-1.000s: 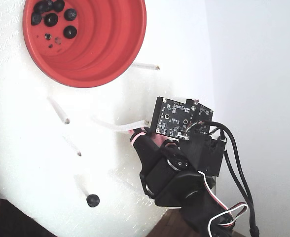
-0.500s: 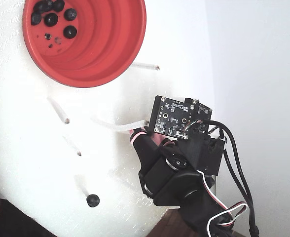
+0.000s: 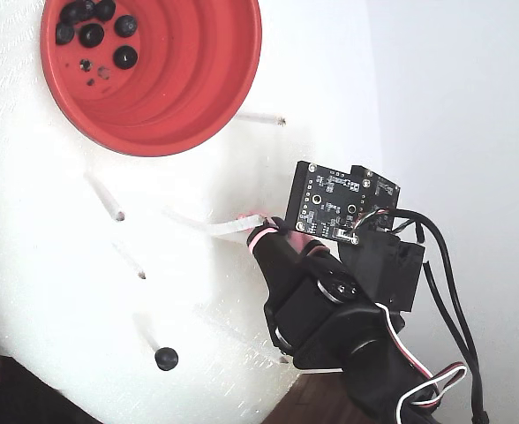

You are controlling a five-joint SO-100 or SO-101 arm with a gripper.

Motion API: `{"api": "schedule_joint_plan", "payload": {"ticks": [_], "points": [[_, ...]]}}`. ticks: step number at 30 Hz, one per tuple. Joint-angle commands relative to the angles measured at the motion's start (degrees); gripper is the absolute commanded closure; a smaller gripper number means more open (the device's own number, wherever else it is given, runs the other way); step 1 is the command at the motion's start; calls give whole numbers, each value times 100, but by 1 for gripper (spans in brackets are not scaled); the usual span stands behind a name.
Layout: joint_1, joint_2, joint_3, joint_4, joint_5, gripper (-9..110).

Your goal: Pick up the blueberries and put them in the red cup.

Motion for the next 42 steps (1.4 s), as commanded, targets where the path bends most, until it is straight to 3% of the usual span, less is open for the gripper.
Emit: {"api": "schedule_joint_plan", "payload": {"ticks": [1,42], "points": [[-97,721,26,35,-9,89],[-888,2241,396,940,229,89]]}}
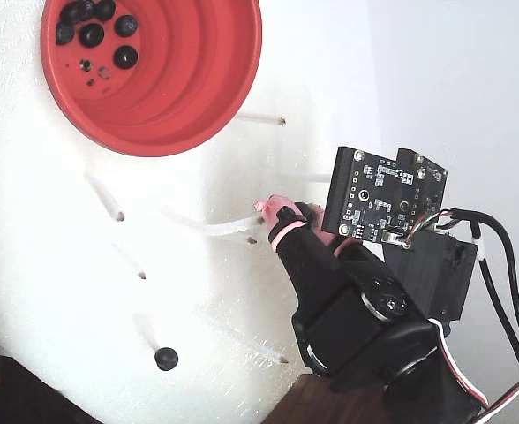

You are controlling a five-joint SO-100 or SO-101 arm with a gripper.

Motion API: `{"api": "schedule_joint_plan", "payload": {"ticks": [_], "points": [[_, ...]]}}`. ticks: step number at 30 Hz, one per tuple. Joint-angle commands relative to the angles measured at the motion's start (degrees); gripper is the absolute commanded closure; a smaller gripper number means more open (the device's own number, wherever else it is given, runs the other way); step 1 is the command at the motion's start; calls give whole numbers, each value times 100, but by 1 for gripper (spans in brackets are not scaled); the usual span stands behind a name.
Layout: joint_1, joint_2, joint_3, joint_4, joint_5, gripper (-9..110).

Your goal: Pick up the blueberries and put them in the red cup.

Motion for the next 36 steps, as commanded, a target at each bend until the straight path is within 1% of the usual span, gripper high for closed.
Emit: {"api": "schedule_joint_plan", "payload": {"ticks": [1,25,36], "points": [[-193,589,-70,18,62,89],[-993,53,-712,0,229,89],[-1213,-448,-835,-457,202,89]]}}
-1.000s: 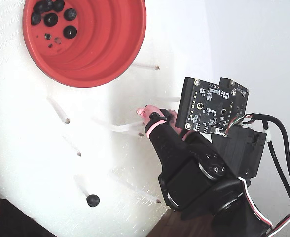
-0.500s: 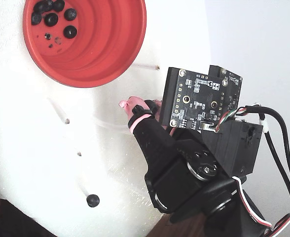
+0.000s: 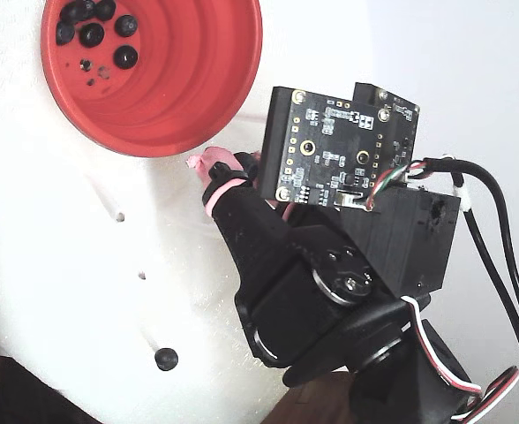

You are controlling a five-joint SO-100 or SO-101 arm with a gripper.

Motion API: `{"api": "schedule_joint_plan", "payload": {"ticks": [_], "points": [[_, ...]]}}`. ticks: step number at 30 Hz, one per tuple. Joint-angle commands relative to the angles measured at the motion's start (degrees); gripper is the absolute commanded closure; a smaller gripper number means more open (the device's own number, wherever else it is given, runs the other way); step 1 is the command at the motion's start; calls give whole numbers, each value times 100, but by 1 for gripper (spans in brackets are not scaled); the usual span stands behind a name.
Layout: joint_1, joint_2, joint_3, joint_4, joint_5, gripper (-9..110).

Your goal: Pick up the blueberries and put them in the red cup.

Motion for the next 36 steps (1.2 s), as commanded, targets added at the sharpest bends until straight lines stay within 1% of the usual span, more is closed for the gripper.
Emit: {"api": "schedule_joint_plan", "payload": {"ticks": [1,27,36], "points": [[-193,-18,-501,-378,-53,89],[-668,-1028,-1380,-923,70,89],[-659,-1072,-1406,-1028,62,84]]}}
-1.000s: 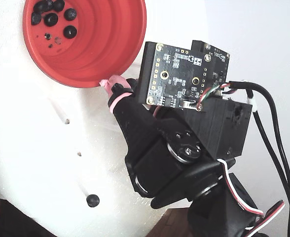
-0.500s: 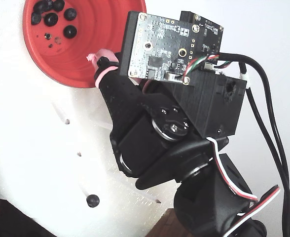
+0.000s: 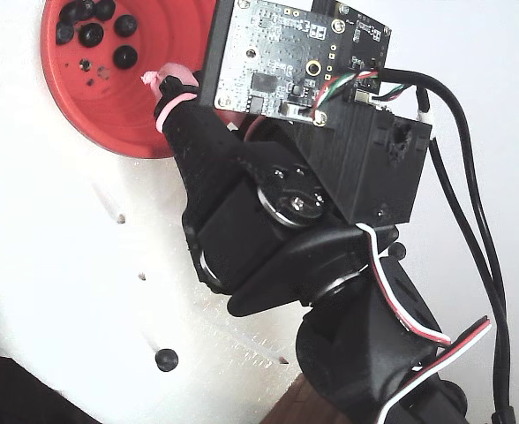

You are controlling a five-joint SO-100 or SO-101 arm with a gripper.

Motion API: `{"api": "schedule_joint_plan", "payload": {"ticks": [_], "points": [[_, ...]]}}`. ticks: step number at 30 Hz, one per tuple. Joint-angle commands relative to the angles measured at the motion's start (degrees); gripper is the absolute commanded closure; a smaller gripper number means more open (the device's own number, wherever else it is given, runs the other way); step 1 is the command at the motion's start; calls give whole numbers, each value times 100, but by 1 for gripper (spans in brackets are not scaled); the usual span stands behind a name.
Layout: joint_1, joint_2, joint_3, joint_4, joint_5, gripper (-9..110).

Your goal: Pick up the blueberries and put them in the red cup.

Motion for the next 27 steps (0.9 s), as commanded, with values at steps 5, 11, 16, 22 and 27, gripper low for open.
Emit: {"api": "schedule_joint_plan", "payload": {"ticks": [5,11,16,22,27], "points": [[-176,334,-334,-123,-35,84],[-105,686,-158,79,-62,84],[-18,853,-114,193,-105,84],[105,1160,26,396,-114,84],[176,1354,211,466,-141,84]]}}
